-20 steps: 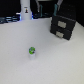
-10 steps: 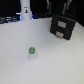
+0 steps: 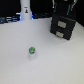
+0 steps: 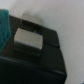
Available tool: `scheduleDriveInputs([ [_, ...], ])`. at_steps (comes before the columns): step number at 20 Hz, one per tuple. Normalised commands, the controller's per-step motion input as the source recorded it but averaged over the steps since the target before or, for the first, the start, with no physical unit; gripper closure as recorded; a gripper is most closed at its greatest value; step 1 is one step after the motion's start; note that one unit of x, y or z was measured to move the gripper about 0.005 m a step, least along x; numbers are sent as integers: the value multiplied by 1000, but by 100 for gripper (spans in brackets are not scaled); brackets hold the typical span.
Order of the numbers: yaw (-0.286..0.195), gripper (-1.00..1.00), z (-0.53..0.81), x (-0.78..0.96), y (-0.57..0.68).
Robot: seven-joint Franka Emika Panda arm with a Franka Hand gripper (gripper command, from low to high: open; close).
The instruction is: Open the kcup holder, insert the kcup into the holder, and close the kcup holder
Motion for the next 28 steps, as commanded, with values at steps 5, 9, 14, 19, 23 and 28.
scheduleDriveInputs([
  [5, -159, -100, -281, -321, 546],
  [9, -150, -100, -355, -246, 443],
  [14, -159, -100, -418, -252, 281],
  [19, -103, -100, -444, -322, 121],
  [23, -39, -100, -464, -377, 45],
  [28, -20, -100, -445, -446, 47],
])
